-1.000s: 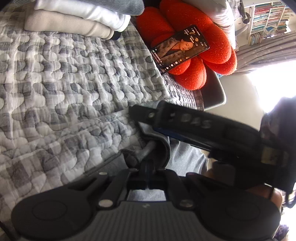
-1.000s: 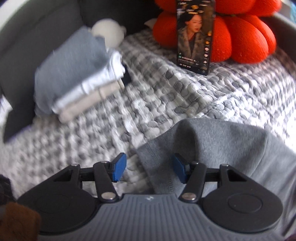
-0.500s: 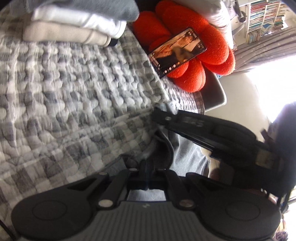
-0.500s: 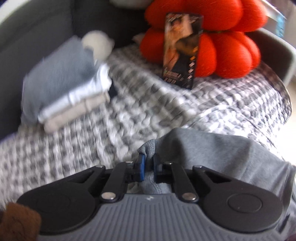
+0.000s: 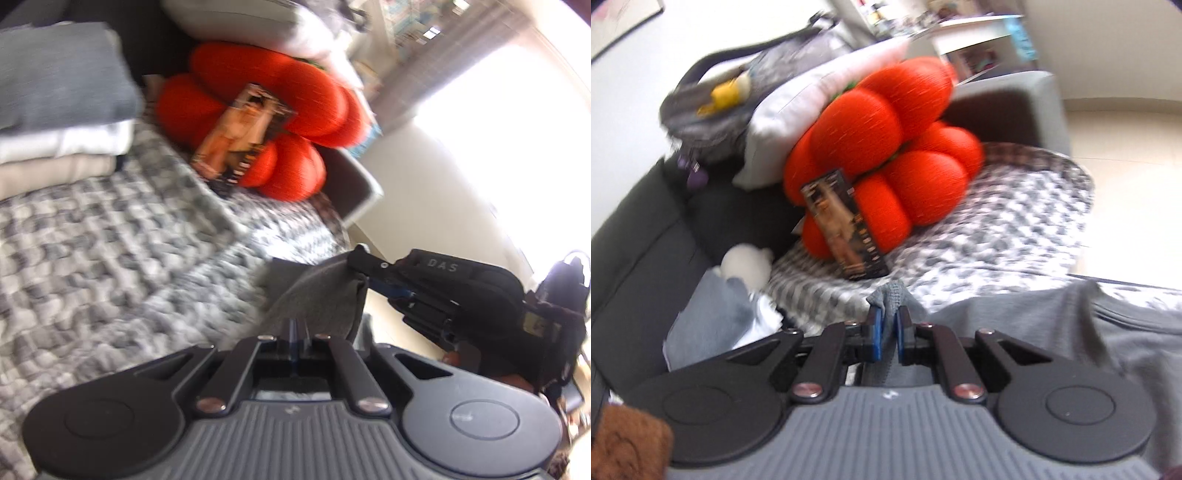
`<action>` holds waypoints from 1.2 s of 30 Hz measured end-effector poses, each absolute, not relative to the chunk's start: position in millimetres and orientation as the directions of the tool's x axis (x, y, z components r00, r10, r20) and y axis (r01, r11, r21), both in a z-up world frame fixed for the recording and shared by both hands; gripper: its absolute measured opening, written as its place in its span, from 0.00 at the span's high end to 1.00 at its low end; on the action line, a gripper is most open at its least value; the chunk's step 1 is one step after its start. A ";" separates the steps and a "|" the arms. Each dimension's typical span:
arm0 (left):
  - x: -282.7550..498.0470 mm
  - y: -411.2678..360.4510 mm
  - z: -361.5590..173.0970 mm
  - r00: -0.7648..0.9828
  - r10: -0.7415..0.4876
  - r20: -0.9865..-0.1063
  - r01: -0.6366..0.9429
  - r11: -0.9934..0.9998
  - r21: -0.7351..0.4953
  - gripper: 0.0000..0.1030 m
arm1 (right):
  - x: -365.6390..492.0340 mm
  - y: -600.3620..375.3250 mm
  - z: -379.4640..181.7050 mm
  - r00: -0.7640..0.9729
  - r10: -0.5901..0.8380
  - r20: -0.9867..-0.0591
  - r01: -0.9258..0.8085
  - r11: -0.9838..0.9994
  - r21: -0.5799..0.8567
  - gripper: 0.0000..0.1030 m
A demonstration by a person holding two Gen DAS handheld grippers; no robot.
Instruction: Fold clothes
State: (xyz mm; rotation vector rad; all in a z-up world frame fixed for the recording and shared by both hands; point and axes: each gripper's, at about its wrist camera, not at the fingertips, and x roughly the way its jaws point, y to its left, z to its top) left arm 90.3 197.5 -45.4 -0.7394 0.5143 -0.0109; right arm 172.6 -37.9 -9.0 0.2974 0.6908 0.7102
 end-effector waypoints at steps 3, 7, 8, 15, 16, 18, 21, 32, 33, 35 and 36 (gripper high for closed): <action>97.8 186.0 -45.7 0.853 -0.263 -0.451 -0.103 0.762 -0.639 1.00 | 170.5 -59.8 -12.3 0.578 0.672 -0.463 -0.457 0.737 0.498 0.91; 106.2 168.3 -47.4 0.818 -0.337 -0.466 -0.034 0.781 -0.624 1.00 | 167.3 -85.7 -17.5 0.612 0.646 -0.456 -0.412 0.752 0.514 0.91; 107.8 164.3 -48.0 0.809 -0.351 -0.471 -0.021 0.784 -0.620 1.00 | 165.6 -91.8 -19.4 0.619 0.638 -0.458 -0.401 0.758 0.514 0.91; 115.0 143.9 -54.2 0.749 -0.451 -0.485 0.064 0.778 -0.625 1.00 | 157.1 -128.1 -35.3 0.652 0.597 -0.468 -0.320 0.776 0.543 0.91; 115.7 141.2 -54.6 0.745 -0.460 -0.483 0.075 0.777 -0.625 1.00 | 156.2 -131.9 -36.2 0.654 0.596 -0.466 -0.313 0.774 0.550 0.91; 117.9 136.2 -56.2 0.735 -0.481 -0.477 0.094 0.770 -0.632 1.00 | 155.3 -137.5 -37.2 0.657 0.592 -0.468 -0.302 0.775 0.555 0.91; 123.9 132.2 -59.8 0.713 -0.533 -0.457 0.115 0.731 -0.673 1.00 | 156.0 -142.0 -36.9 0.660 0.577 -0.481 -0.285 0.785 0.550 0.91; 133.4 111.9 -68.0 0.602 -0.607 -0.519 0.156 0.726 -0.669 1.00 | 149.1 -157.6 -46.6 0.670 0.525 -0.524 -0.221 0.816 0.535 0.91; 133.9 110.3 -68.3 0.591 -0.611 -0.527 0.155 0.727 -0.669 1.00 | 148.4 -159.4 -49.2 0.670 0.523 -0.528 -0.214 0.816 0.537 0.91; 132.7 110.2 -65.1 0.585 -0.612 -0.533 0.156 0.729 -0.666 0.99 | 147.6 -163.3 -54.1 0.667 0.522 -0.532 -0.200 0.814 0.546 0.91; 131.8 110.5 -62.6 0.585 -0.611 -0.533 0.160 0.732 -0.663 0.97 | 147.3 -165.3 -55.9 0.666 0.523 -0.531 -0.196 0.810 0.553 0.91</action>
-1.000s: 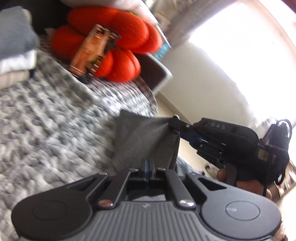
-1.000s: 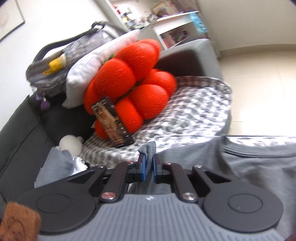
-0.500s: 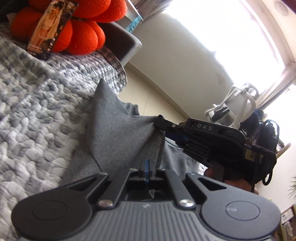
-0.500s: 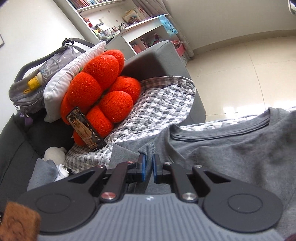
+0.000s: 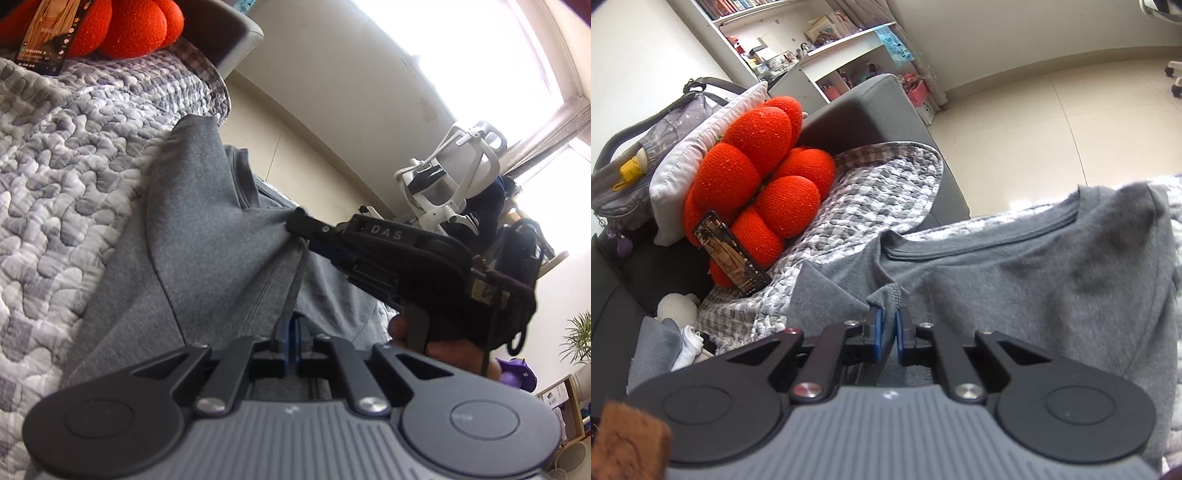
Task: Fold clothes
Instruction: 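Fold the grasped side over the shirt body with both grippers, then open both grippers and release the second folded side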
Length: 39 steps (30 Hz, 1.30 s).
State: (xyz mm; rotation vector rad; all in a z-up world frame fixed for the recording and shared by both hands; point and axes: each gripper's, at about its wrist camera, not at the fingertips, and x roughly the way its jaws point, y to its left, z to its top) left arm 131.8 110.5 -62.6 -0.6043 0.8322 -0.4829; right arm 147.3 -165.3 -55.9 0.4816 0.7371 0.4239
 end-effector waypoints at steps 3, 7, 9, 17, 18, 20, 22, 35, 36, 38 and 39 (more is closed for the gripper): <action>127.3 115.4 -54.0 0.605 -0.593 -0.531 0.163 0.746 -0.646 0.83 | 146.7 -169.8 -57.8 0.668 0.533 -0.519 -0.191 0.797 0.573 0.91; 120.5 129.3 -42.5 0.633 -0.554 -0.541 0.155 0.775 -0.613 0.65 | 145.2 -172.5 -55.1 0.673 0.544 -0.501 -0.196 0.784 0.589 0.91; 117.4 139.5 -37.3 0.645 -0.534 -0.546 0.155 0.791 -0.592 0.65 | 143.9 -173.8 -53.8 0.675 0.544 -0.498 -0.194 0.782 0.592 0.91; 127.6 164.5 -17.9 0.728 -0.395 -0.561 0.224 0.909 -0.350 0.74 | 136.4 -182.9 -50.9 0.678 0.543 -0.495 -0.188 0.780 0.597 0.91; 135.0 164.9 -19.0 0.726 -0.397 -0.562 0.230 0.909 -0.346 0.74 | 135.5 -183.4 -50.0 0.679 0.544 -0.493 -0.191 0.779 0.598 0.91; 150.0 165.2 -21.5 0.721 -0.402 -0.564 0.242 0.909 -0.339 0.74 | 134.7 -183.4 -48.6 0.678 0.547 -0.491 -0.194 0.777 0.598 0.91; 165.5 161.4 -27.8 0.709 -0.420 -0.567 0.260 0.903 -0.343 0.74 | 134.7 -182.8 -47.8 0.675 0.550 -0.492 -0.197 0.777 0.598 0.91; 241.2 140.1 -65.1 0.701 -0.369 -0.610 0.226 0.927 -0.300 0.74 | 137.5 -182.1 -55.4 0.652 0.551 -0.520 -0.205 0.789 0.579 0.91; 243.9 141.5 -68.2 0.704 -0.355 -0.615 0.214 0.932 -0.293 0.73 | 138.0 -183.0 -57.1 0.650 0.549 -0.525 -0.201 0.791 0.578 0.91; 243.4 144.6 -68.5 0.708 -0.358 -0.608 0.207 0.929 -0.306 0.73 | 138.4 -184.2 -60.5 0.643 0.546 -0.537 -0.194 0.795 0.575 0.91; 242.8 145.9 -68.3 0.710 -0.359 -0.605 0.202 0.928 -0.313 0.73 | 138.4 -184.7 -62.3 0.638 0.545 -0.544 -0.190 0.796 0.574 0.91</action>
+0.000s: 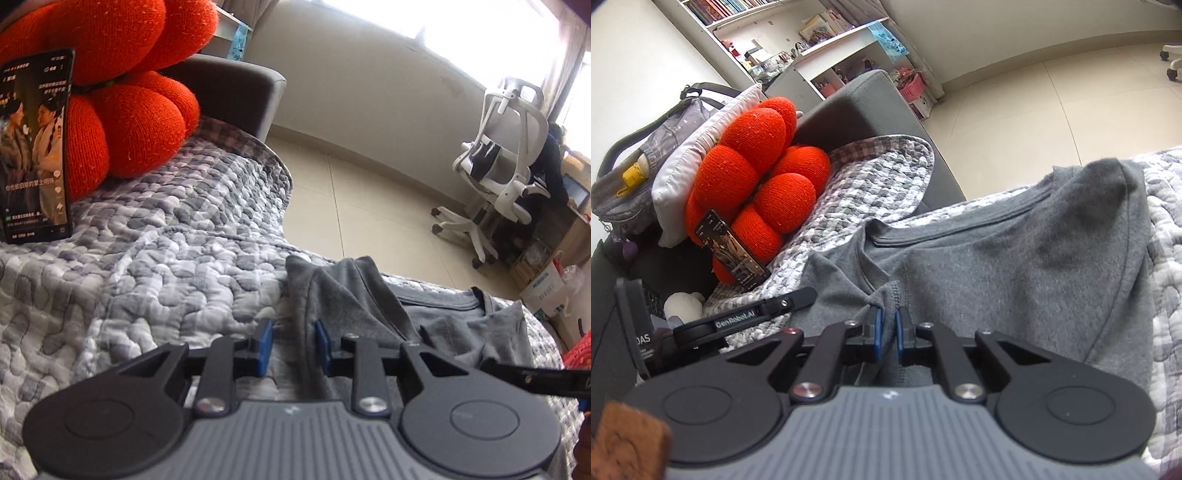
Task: Fold clothes
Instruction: 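Open both grippers and release the second folded side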
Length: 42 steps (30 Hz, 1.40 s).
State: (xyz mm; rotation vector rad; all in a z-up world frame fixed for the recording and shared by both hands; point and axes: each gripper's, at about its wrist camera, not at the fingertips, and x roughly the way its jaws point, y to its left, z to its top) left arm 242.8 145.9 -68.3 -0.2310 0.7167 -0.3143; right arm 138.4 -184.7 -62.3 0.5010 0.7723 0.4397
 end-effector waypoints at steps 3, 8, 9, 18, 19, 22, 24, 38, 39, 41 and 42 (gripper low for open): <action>233.5 144.0 -60.3 0.708 -0.348 -0.614 0.193 0.932 -0.306 0.71 | 136.6 -184.4 -64.2 0.623 0.547 -0.560 -0.194 0.801 0.567 0.89; 209.7 142.9 -44.9 0.684 -0.343 -0.644 0.211 0.938 -0.275 0.66 | 128.3 -185.6 -57.1 0.618 0.549 -0.563 -0.191 0.799 0.570 0.81; 203.4 143.4 -41.6 0.681 -0.343 -0.647 0.215 0.938 -0.271 0.64 | 126.1 -186.2 -55.3 0.619 0.547 -0.563 -0.188 0.800 0.570 0.73; 147.9 150.1 -22.2 0.623 -0.273 -0.733 0.224 0.960 -0.167 0.59 | 93.7 -178.8 -37.3 0.594 0.529 -0.606 -0.197 0.826 0.528 0.53; 143.1 151.6 -20.9 0.616 -0.272 -0.740 0.223 0.960 -0.168 0.58 | 90.1 -176.7 -36.0 0.585 0.525 -0.618 -0.193 0.830 0.523 0.53; 127.3 155.9 -16.4 0.599 -0.273 -0.753 0.225 0.960 -0.169 0.58 | 80.5 -172.4 -34.4 0.554 0.530 -0.642 -0.173 0.828 0.533 0.53; 116.9 158.8 -13.6 0.591 -0.274 -0.759 0.228 0.959 -0.169 0.57 | 74.3 -170.0 -33.6 0.535 0.540 -0.650 -0.160 0.820 0.549 0.53; 29.7 177.1 -15.1 0.513 -0.331 -0.792 0.330 0.928 -0.174 0.57 | 28.0 -147.6 -45.1 0.409 0.709 -0.574 -0.140 0.670 0.729 0.53; 23.8 179.6 -17.9 0.504 -0.337 -0.795 0.338 0.924 -0.177 0.57 | 26.6 -144.8 -47.3 0.384 0.730 -0.565 -0.143 0.652 0.745 0.53; 16.7 184.1 -24.6 0.467 -0.365 -0.805 0.353 0.912 -0.208 0.58 | 23.9 -139.4 -51.7 0.334 0.769 -0.545 -0.148 0.613 0.776 0.53; 13.3 185.9 -28.4 0.452 -0.368 -0.813 0.355 0.910 -0.215 0.58 | 22.8 -136.6 -54.4 0.307 0.786 -0.537 -0.148 0.597 0.789 0.53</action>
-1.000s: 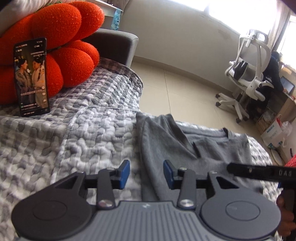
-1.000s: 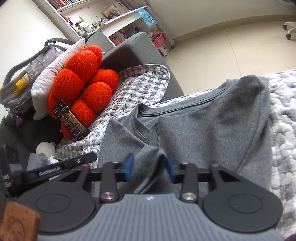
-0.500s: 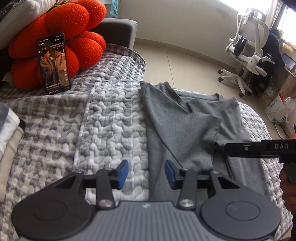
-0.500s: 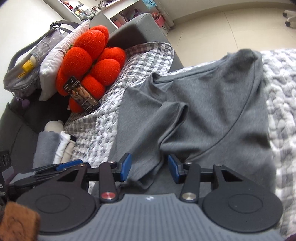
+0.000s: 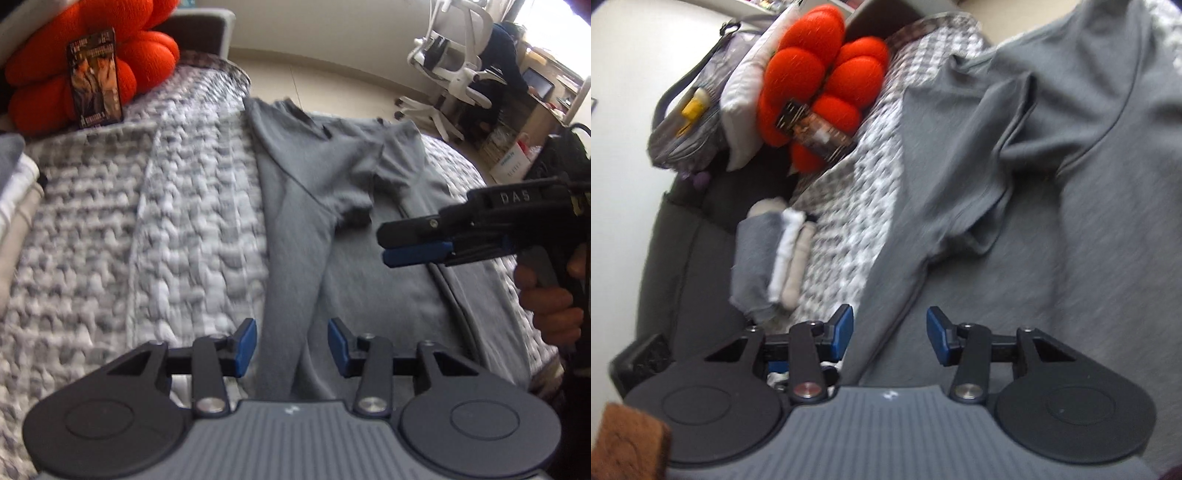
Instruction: Fold clothes
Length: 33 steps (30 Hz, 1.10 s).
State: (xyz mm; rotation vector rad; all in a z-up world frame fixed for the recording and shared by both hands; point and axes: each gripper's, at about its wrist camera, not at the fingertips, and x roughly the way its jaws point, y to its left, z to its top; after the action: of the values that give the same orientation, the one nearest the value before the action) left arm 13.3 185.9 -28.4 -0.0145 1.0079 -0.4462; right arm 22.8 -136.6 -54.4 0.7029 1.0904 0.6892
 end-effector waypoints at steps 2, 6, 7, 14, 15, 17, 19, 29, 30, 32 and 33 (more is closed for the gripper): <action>8.8 185.5 -33.9 0.436 -0.355 -0.827 0.363 0.910 -0.199 0.59 | 21.2 -130.5 -61.9 0.254 0.806 -0.536 -0.140 0.578 0.804 0.53; 7.9 179.1 -42.0 0.406 -0.342 -0.847 0.403 0.899 -0.170 0.61 | 16.1 -120.5 -77.9 0.182 0.823 -0.538 -0.103 0.560 0.822 0.53; 8.2 177.6 -43.6 0.399 -0.344 -0.850 0.409 0.896 -0.171 0.61 | 14.4 -118.6 -78.5 0.174 0.826 -0.536 -0.105 0.557 0.824 0.53; 7.4 172.1 -46.3 0.401 -0.327 -0.856 0.424 0.894 -0.143 0.69 | 5.8 -107.1 -80.6 0.148 0.835 -0.530 -0.124 0.547 0.828 0.53; 7.9 173.0 -45.9 0.402 -0.326 -0.855 0.418 0.897 -0.146 0.72 | 5.9 -105.6 -81.3 0.148 0.835 -0.530 -0.122 0.547 0.828 0.54; 8.8 175.0 -45.2 0.403 -0.329 -0.854 0.408 0.900 -0.154 0.76 | 7.0 -103.1 -82.8 0.149 0.836 -0.528 -0.118 0.546 0.830 0.57; 9.3 176.2 -44.5 0.403 -0.334 -0.852 0.402 0.901 -0.163 0.81 | 8.5 -100.8 -84.1 0.151 0.837 -0.527 -0.114 0.544 0.831 0.59; 6.3 178.5 -38.0 0.420 -0.343 -0.840 0.393 0.903 -0.173 0.94 | 14.7 -91.4 -86.5 0.165 0.841 -0.515 -0.113 0.535 0.837 0.65; 5.8 178.7 -37.7 0.420 -0.345 -0.840 0.392 0.903 -0.174 0.94 | 15.3 -90.4 -87.0 0.165 0.843 -0.512 -0.113 0.532 0.839 0.65; 5.2 178.3 -37.2 0.420 -0.348 -0.838 0.395 0.902 -0.176 0.94 | 16.5 -88.2 -88.2 0.163 0.847 -0.506 -0.112 0.526 0.843 0.65; 4.9 177.7 -36.9 0.421 -0.347 -0.838 0.396 0.902 -0.174 0.94 | 17.1 -87.0 -88.7 0.160 0.849 -0.503 -0.113 0.522 0.845 0.65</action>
State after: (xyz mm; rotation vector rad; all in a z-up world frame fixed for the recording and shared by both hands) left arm 4.9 177.7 -36.9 0.0526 1.0366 -0.4656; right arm 17.1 -87.0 -88.7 0.7593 1.2199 0.7906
